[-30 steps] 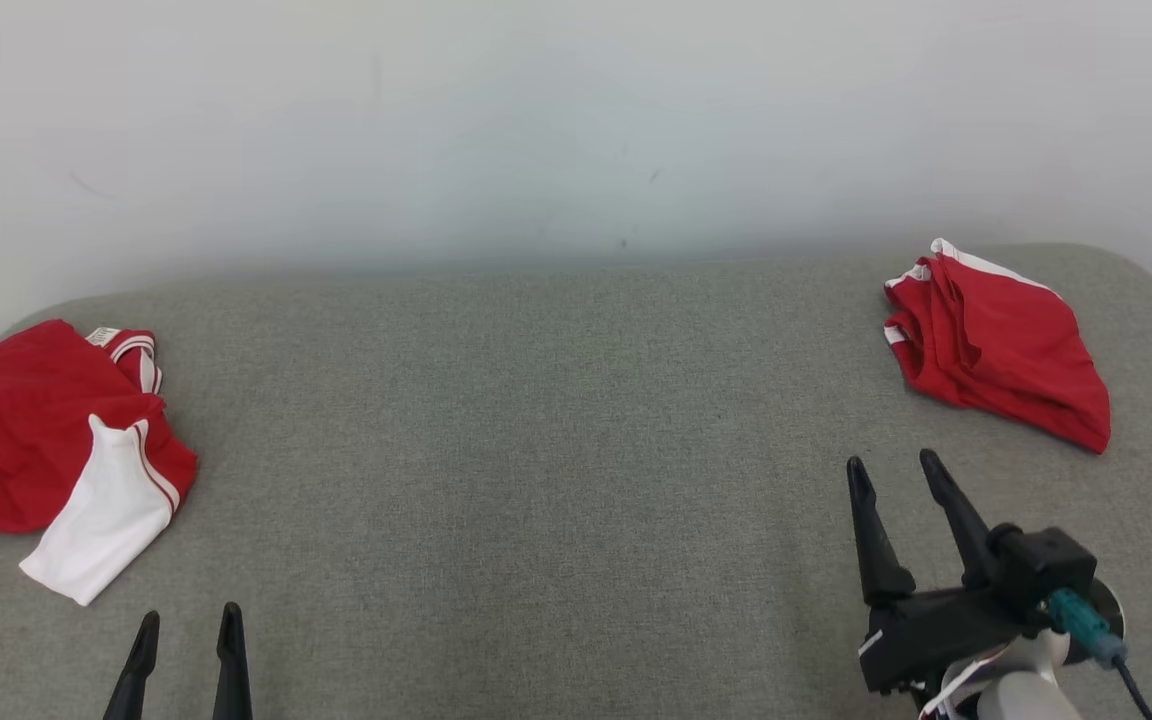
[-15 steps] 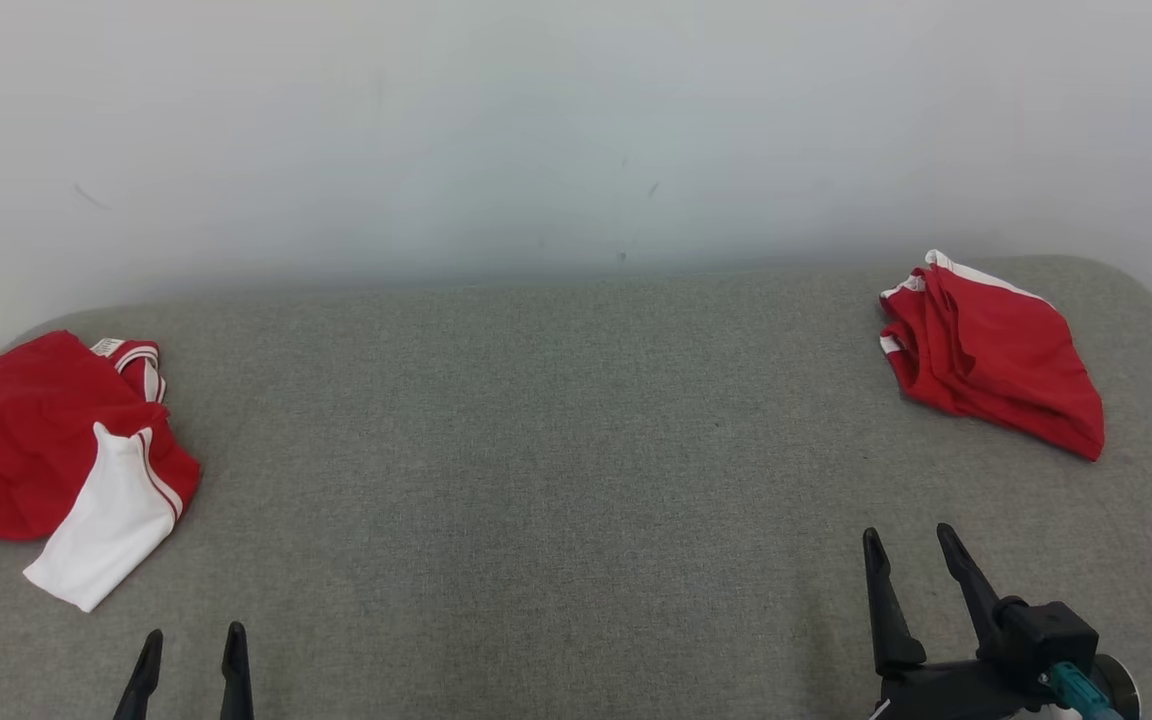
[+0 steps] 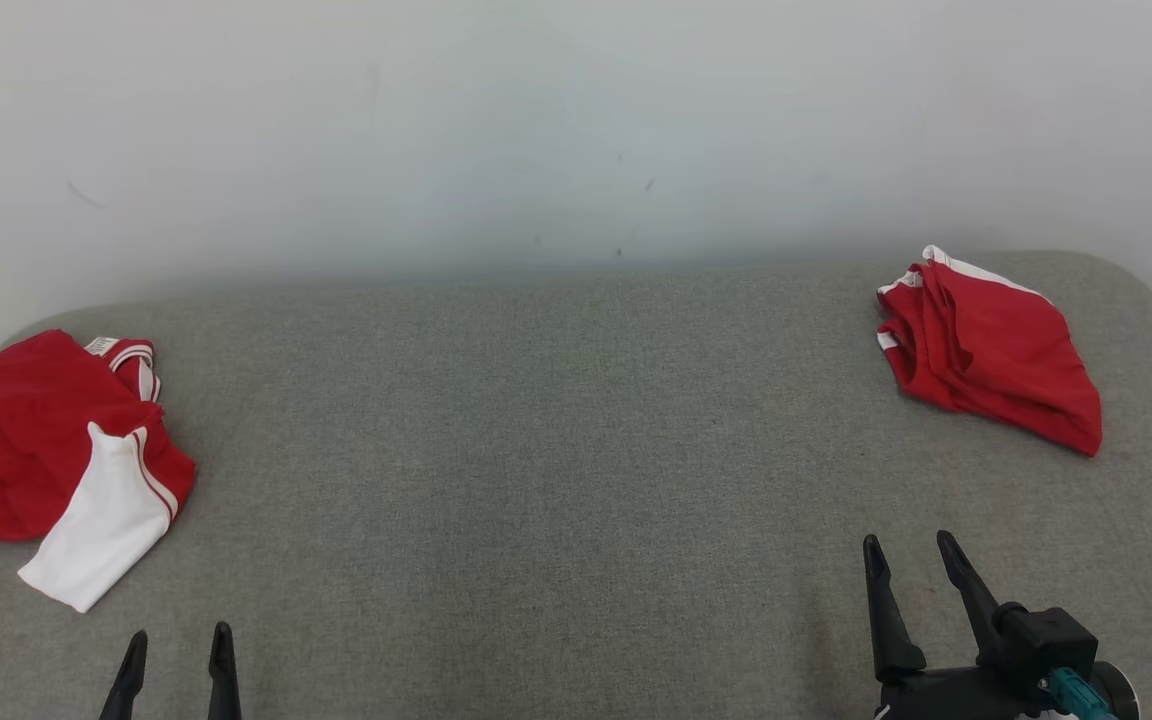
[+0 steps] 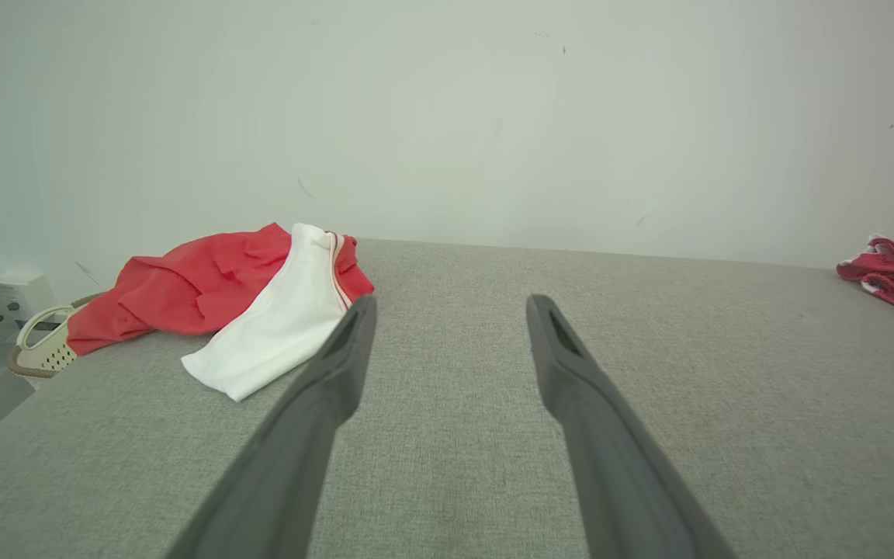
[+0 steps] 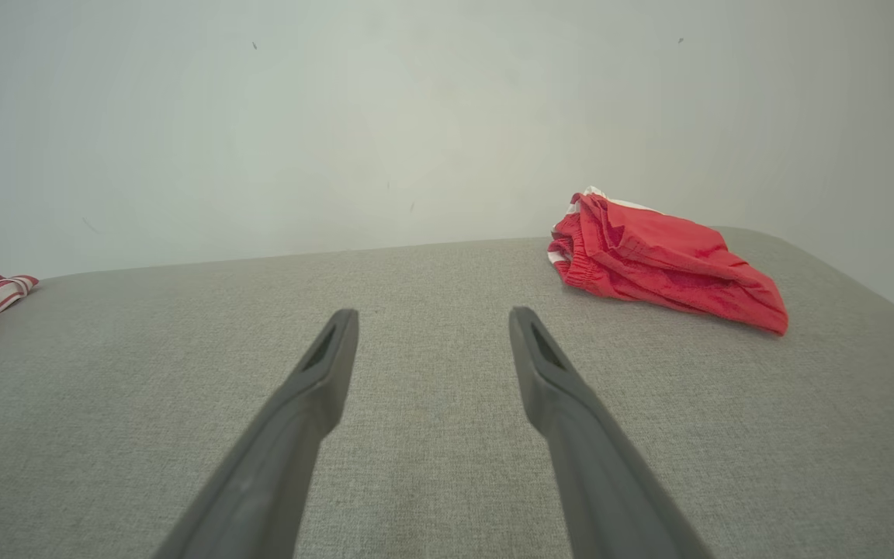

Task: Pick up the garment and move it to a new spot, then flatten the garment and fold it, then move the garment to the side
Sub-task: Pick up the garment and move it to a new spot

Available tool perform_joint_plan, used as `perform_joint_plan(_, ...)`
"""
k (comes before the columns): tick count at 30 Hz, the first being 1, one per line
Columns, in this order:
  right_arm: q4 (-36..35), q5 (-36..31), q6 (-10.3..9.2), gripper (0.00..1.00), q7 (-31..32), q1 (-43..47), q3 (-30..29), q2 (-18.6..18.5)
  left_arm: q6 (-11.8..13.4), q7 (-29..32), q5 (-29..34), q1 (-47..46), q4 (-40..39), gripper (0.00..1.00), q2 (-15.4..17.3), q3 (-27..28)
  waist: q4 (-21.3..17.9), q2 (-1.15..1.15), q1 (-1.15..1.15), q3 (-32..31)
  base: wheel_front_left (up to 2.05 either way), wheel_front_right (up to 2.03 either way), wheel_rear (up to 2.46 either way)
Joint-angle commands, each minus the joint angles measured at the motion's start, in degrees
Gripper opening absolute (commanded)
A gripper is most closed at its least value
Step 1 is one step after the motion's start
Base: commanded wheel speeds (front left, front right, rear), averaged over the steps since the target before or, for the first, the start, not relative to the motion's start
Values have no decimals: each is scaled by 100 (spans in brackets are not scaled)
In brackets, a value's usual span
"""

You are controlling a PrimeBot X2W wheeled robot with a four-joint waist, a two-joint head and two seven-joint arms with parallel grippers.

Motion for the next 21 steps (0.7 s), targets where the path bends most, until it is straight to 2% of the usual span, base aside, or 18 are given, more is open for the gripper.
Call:
perform_joint_plan(1, 11, 21, -1, 100, -13, 50, 3, 5, 4, -17, 6, 56, -8, 100, 30, 23, 2, 0, 0, 9, 0, 0, 0)
perform_joint_plan(11, 56, 43, -1, 100, -13, 61, 23, -17, 73, -17, 44, 10, 41, 100, 31, 65, 132, 0, 0, 11, 0, 0, 0)
perform_joint_plan(21, 95, 110, -1, 100, -13, 75, 99, -44, 83, -17, 6, -5, 87, 100, 39, 79, 574, 0, 0, -4, 0, 0, 0)
